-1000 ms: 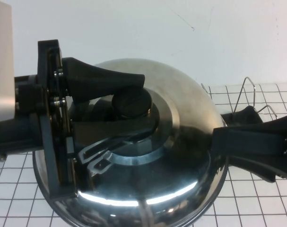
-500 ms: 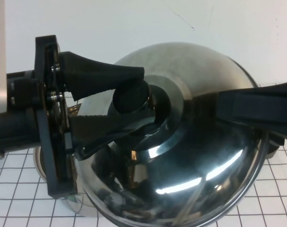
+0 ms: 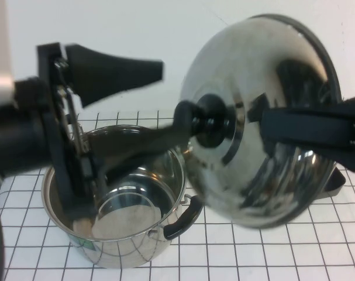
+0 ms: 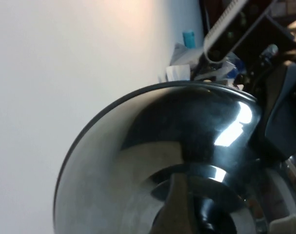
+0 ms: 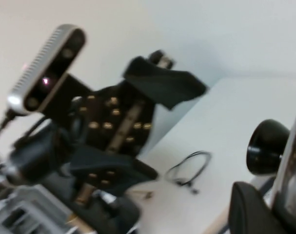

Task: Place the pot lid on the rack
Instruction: Place the pot lid on the pot rack

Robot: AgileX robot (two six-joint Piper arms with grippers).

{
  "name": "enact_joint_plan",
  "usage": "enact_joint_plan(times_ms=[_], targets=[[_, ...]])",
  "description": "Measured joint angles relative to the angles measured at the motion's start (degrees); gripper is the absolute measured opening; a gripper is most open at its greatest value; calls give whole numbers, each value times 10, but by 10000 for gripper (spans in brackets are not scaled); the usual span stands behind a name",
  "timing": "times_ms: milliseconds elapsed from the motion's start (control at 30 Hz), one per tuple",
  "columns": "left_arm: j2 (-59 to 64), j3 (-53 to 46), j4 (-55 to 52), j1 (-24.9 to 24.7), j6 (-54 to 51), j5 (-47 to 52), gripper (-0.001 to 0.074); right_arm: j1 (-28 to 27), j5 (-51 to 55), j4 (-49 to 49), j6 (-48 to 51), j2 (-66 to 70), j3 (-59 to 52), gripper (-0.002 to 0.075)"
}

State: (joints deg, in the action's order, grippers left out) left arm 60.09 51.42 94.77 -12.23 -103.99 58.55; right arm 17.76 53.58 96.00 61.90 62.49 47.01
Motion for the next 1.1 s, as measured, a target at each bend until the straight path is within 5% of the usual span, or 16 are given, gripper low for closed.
enact_joint_plan(times_ms=[100,200,267,400,500,733,1100], targets=[[-1,1,6,0,17,-35,561,0,-46,0,38,1,0,91],[-2,1,5,0,30,-57,516,0,-116,-1,116,4,0,91],[-9,1,-14,0,51,-88,422,0,-171,1,179,11,0,91],[-39,1,-123,0,106,-159,118,0,-256,0,258,50,16,91],[-66,1,-252,0,221,-204,35,0,-278,-45,273,98,61,91],[-120,-5,-526,0,521,-154,3,0,-288,-209,210,208,183,91],[-269,-177,-586,0,581,-237,0,0,-248,-503,21,264,257,91]])
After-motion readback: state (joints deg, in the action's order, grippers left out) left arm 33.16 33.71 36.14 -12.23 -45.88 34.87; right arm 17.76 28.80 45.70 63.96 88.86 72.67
